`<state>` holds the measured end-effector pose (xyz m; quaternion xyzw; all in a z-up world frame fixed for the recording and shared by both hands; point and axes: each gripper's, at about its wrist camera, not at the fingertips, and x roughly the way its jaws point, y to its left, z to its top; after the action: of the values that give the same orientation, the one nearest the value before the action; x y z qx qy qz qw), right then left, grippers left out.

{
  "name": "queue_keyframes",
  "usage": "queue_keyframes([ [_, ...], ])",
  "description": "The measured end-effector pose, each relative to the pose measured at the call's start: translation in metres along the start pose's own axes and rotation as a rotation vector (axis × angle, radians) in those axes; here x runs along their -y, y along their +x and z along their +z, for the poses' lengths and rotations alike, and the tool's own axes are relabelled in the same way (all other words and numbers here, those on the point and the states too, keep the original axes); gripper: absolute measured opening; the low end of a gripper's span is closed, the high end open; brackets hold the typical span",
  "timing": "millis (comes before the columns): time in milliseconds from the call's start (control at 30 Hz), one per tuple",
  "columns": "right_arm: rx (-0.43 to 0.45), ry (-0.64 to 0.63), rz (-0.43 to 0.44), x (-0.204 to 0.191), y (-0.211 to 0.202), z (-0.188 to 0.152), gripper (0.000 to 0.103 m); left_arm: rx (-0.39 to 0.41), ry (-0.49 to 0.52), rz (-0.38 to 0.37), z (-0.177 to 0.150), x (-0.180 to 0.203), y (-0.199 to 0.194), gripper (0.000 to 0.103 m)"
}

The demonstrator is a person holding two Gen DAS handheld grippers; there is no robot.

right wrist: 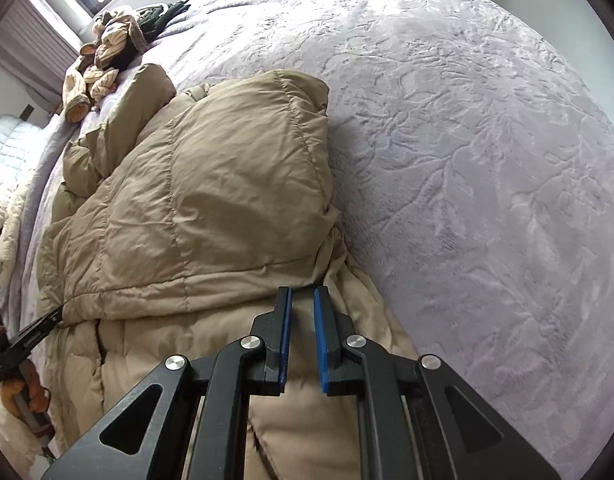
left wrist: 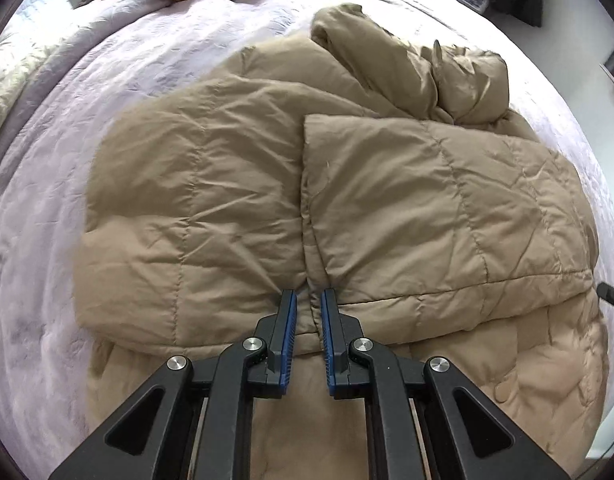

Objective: Fold large clothes

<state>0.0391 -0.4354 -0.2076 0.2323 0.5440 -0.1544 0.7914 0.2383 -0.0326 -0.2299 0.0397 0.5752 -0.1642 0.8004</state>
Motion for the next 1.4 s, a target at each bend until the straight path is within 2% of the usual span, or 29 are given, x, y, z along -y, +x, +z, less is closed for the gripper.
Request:
queue_keyframes([
  [100,-0.012,-0.002,0.015,0.002,-0.011,-0.002,0.013,-0.007,-0.010,0.028,-0.004,0.004,-0.017,0.014],
  [200,-0.033,0.010,0.037,0.003,-0.021,-0.007,0.015,-0.018,-0.038,0.020,-0.013,0.003,-0.039,0.014],
  [333,-0.050,0.010,0.058,-0.003,-0.038,-0.014,0.044,-0.028,-0.062,0.013,-0.023,0.010,-0.065,0.014],
  [467,-0.057,-0.008,0.077,-0.012,-0.053,-0.022,0.050,-0.036,-0.080,0.004,-0.037,0.018,-0.085,0.014],
  [500,-0.061,-0.011,0.083,-0.014,-0.057,-0.024,0.052,-0.035,-0.083,0.006,-0.041,0.022,-0.091,0.024],
  [533,-0.065,-0.015,0.090,-0.016,-0.061,-0.025,0.054,-0.035,-0.087,0.014,-0.045,0.024,-0.096,0.045],
  [567,-0.066,-0.020,0.096,-0.018,-0.065,-0.026,0.056,-0.031,-0.096,0.026,-0.048,0.025,-0.100,0.089],
  [600,-0.065,-0.023,0.101,-0.019,-0.067,-0.027,0.056,-0.002,-0.110,0.048,-0.052,0.027,-0.109,0.103],
  [667,-0.066,-0.037,0.105,-0.023,-0.074,-0.027,0.059,0.028,-0.112,0.056,-0.056,0.030,-0.122,0.103],
  [800,-0.061,-0.058,0.124,-0.029,-0.088,-0.030,0.062,0.017,-0.145,0.069,-0.066,0.034,-0.140,0.103],
  [1000,-0.041,-0.119,0.138,-0.044,-0.110,-0.034,0.073,0.019,-0.176,0.098,-0.086,0.035,-0.164,0.103],
  [1033,-0.031,-0.129,0.140,-0.046,-0.114,-0.034,0.085,0.017,-0.179,0.100,-0.089,0.035,-0.166,0.103],
  [1067,-0.015,-0.137,0.141,-0.049,-0.120,-0.035,0.092,0.016,-0.178,0.103,-0.092,0.035,-0.170,0.103],
  [1233,0.057,-0.176,0.132,-0.063,-0.142,-0.042,0.094,0.016,-0.179,0.101,-0.108,0.033,-0.183,0.103],
  [1400,0.046,-0.151,0.151,-0.067,-0.149,-0.056,0.094,0.024,-0.171,0.109,-0.127,0.026,-0.192,0.103],
])
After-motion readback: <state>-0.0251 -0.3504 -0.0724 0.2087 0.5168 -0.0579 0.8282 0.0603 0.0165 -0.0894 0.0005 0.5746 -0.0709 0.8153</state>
